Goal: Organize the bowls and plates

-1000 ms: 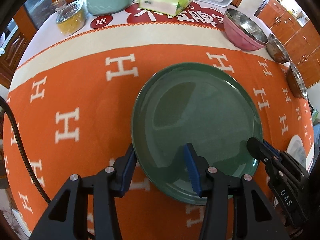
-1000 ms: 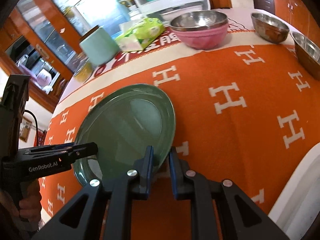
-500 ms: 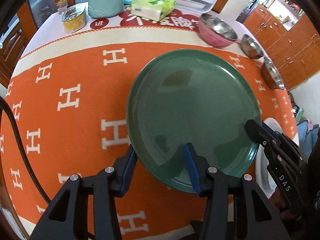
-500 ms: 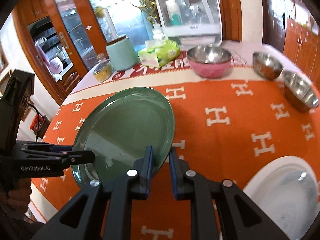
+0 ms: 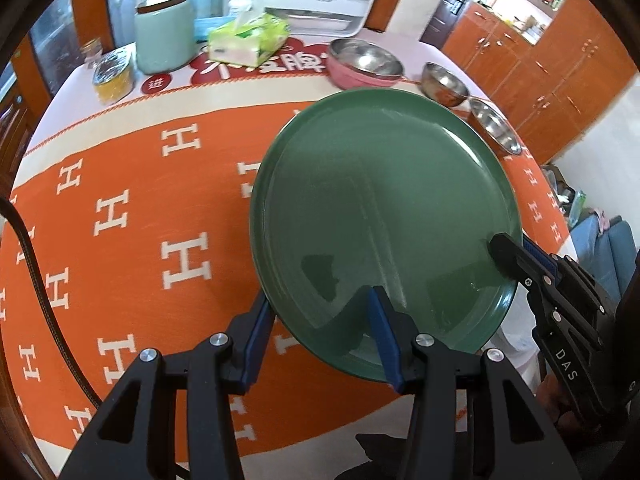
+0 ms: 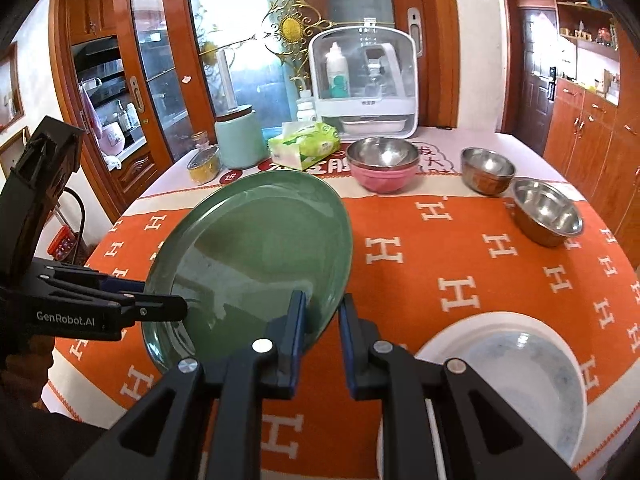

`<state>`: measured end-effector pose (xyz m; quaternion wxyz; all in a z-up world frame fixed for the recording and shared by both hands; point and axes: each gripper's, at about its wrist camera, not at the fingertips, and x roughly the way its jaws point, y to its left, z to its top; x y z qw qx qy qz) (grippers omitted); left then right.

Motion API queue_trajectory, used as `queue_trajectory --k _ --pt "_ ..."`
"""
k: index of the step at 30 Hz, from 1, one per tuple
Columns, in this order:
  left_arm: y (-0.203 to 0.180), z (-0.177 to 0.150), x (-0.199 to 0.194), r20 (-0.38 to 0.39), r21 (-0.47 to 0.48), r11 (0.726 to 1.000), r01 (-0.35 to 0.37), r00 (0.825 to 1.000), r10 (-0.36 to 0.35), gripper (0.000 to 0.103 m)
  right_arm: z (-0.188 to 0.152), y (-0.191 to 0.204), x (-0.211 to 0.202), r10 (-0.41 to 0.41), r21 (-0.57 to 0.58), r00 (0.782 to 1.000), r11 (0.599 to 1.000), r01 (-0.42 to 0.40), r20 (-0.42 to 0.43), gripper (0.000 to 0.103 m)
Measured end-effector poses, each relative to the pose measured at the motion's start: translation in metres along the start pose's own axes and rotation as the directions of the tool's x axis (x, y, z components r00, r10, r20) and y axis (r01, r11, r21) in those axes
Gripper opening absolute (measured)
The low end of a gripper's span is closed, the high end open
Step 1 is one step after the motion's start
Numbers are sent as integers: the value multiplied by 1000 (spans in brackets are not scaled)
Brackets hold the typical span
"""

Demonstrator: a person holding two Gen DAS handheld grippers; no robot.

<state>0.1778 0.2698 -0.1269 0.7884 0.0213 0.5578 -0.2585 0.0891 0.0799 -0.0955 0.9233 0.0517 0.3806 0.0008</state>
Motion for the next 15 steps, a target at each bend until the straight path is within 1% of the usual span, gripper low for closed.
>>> queue_trajectory --k 10,15 --pt "-41 -8 9 -15 76 994 73 997 -72 46 -21 -24 -37 -112 16 994 994 112 9 17" --pt "-71 -7 17 -38 144 983 118 993 -114 46 -34 -40 -57 -180 50 984 982 180 -3 18"
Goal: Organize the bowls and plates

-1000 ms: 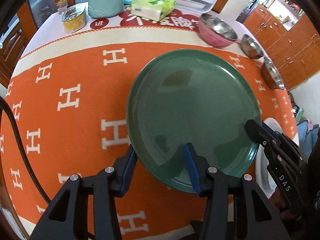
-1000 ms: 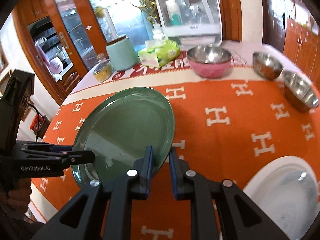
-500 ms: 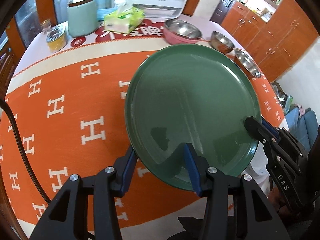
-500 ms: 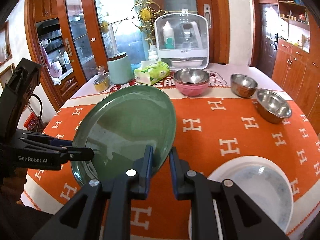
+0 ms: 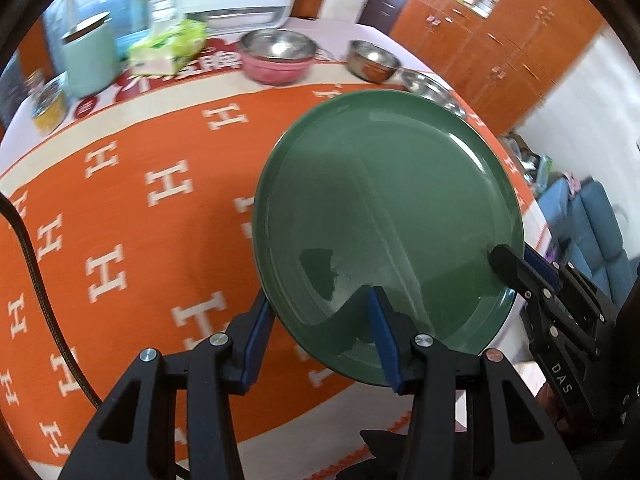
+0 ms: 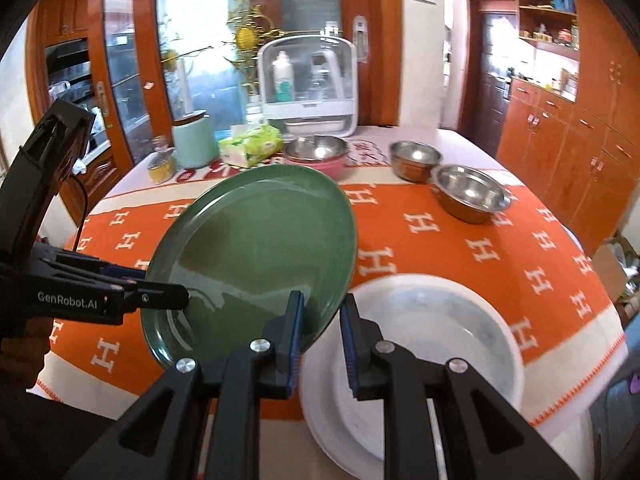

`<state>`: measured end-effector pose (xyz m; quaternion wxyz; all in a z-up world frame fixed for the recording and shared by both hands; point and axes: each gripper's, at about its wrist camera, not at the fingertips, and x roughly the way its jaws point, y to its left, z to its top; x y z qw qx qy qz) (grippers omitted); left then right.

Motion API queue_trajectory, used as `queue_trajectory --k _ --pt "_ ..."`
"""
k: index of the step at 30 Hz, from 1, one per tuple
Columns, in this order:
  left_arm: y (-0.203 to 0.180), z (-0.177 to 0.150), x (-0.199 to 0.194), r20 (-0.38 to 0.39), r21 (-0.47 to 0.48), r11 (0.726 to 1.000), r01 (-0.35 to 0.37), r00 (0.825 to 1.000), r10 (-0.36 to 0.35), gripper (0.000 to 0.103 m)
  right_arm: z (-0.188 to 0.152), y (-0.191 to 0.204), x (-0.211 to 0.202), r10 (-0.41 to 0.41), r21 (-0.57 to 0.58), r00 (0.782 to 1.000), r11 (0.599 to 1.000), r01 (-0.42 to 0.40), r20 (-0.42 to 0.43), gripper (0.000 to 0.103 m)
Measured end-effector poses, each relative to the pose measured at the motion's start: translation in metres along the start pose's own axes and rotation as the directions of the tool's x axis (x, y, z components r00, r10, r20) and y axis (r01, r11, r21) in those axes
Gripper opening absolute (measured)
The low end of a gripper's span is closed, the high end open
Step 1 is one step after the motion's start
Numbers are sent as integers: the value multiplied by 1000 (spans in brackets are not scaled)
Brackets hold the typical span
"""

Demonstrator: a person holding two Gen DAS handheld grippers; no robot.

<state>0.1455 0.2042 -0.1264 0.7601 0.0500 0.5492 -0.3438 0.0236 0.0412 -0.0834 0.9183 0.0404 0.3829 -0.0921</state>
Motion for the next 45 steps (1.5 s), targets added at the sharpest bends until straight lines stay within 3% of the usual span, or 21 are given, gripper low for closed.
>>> queue_trajectory --k 11,21,35,45 --pt "-70 9 24 -51 167 983 78 996 -71 46 -27 -47 -30 -140 121 990 982 142 -24 19" --pt "-112 9 41 -96 243 965 103 992 -82 46 -45 -75 -42 -195 172 979 964 204 -66 20" --pt "-136 12 71 -158 230 972 56 987 -19 46 -57 -106 -19 -146 159 974 972 174 -173 24" --pt "-143 13 93 -204 185 983 13 979 25 46 -66 -122 8 -91 121 957 984 128 -274 28"
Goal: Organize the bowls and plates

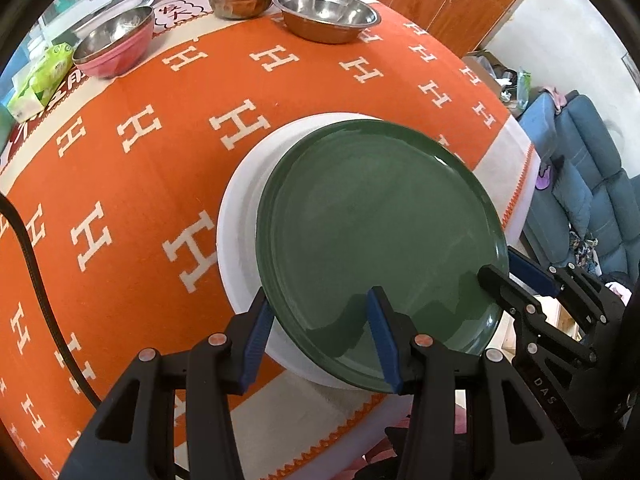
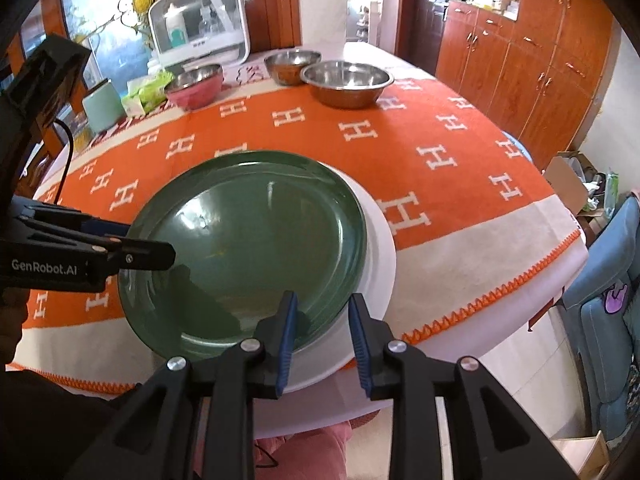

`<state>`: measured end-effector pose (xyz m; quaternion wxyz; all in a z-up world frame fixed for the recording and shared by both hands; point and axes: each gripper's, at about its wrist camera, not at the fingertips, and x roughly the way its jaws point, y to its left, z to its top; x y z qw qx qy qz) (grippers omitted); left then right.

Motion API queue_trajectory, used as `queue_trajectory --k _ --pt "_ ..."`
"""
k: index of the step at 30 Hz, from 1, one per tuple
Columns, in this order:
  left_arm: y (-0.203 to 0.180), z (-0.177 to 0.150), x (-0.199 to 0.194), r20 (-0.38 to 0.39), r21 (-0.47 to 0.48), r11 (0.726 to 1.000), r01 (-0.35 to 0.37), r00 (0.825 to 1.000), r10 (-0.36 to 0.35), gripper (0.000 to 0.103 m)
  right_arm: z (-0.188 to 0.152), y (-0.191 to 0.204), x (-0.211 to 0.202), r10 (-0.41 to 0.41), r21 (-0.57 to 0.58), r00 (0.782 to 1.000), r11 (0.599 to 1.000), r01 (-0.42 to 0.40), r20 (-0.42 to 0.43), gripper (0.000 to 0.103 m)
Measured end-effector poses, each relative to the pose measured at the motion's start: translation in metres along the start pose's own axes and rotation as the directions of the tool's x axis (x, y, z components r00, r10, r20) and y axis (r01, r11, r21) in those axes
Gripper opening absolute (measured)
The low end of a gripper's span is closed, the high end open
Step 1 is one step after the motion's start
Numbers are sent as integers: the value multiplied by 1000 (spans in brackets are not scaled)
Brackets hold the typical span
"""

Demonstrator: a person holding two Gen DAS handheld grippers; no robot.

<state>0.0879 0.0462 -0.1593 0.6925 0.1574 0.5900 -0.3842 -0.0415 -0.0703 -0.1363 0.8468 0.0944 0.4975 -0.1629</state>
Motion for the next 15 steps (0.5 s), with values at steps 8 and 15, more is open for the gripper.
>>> queue_trajectory --k 8,15 --pt "-1 6 11 -15 -51 998 -42 999 41 46 0 1 6 62 -59 998 996 -64 -25 29" --pt "1 8 10 -3 -71 997 -40 999 40 46 2 28 6 125 -182 992 975 -129 -35 29"
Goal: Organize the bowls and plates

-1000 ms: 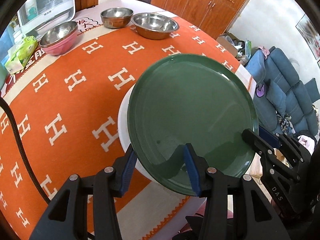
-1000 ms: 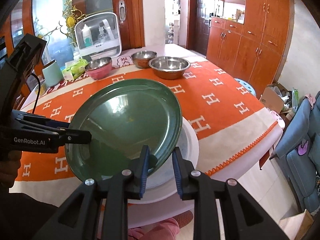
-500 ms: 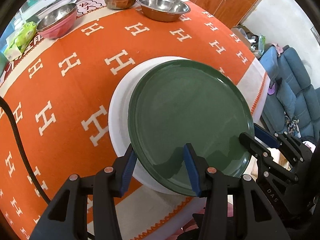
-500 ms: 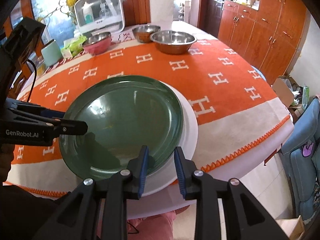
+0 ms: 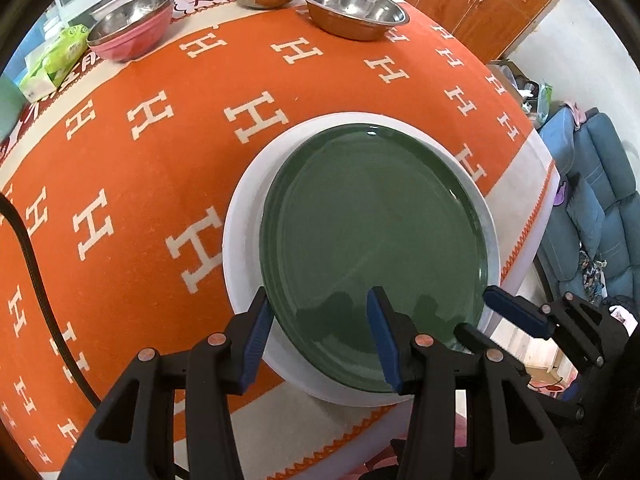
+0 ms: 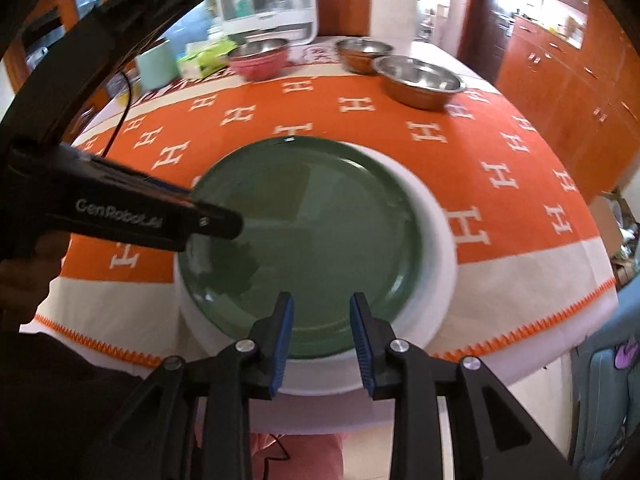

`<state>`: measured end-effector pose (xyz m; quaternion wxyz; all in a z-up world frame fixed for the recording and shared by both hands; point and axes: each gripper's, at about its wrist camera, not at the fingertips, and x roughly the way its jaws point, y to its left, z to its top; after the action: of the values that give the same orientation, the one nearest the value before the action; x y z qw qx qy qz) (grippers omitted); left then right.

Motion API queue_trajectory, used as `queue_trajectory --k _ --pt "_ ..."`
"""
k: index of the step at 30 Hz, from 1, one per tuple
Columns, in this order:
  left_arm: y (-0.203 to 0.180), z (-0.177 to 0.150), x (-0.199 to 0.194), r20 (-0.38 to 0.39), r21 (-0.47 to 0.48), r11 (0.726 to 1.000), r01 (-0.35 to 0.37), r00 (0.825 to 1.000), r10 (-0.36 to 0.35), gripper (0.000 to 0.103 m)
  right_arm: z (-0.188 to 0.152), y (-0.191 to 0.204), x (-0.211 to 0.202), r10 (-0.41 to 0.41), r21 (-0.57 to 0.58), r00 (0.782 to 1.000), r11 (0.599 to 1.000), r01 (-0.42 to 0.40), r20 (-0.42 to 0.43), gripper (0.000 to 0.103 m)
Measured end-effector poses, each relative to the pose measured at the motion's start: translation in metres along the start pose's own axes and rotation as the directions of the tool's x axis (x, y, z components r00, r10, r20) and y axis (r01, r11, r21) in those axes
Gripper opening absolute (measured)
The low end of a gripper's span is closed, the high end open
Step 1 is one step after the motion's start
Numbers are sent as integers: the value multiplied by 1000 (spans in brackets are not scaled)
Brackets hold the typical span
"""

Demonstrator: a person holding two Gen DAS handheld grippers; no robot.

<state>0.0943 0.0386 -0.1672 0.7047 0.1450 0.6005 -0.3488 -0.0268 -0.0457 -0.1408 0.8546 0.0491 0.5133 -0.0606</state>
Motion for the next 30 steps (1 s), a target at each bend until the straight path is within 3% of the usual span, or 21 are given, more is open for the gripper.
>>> queue_trajectory --k 5,14,21,26,30 --pt "0 -5 -8 30 12 1000 -1 1000 1 46 1 4 -1 -7 -2 1000 1000 7 4 29" --pt "-1 -7 -43 153 96 995 7 988 -22 48 0 22 -8 -33 7 999 999 33 35 35" --pt "1 -15 -62 186 159 987 -7 982 -23 50 3 36 -16 -66 23 995 998 65 71 38" --pt "4 -16 -78 229 187 982 -4 973 -40 65 8 43 -29 -98 28 988 995 95 119 48" --pt "7 -16 -86 223 211 977 3 973 -51 65 12 43 -35 -126 38 983 992 122 132 49"
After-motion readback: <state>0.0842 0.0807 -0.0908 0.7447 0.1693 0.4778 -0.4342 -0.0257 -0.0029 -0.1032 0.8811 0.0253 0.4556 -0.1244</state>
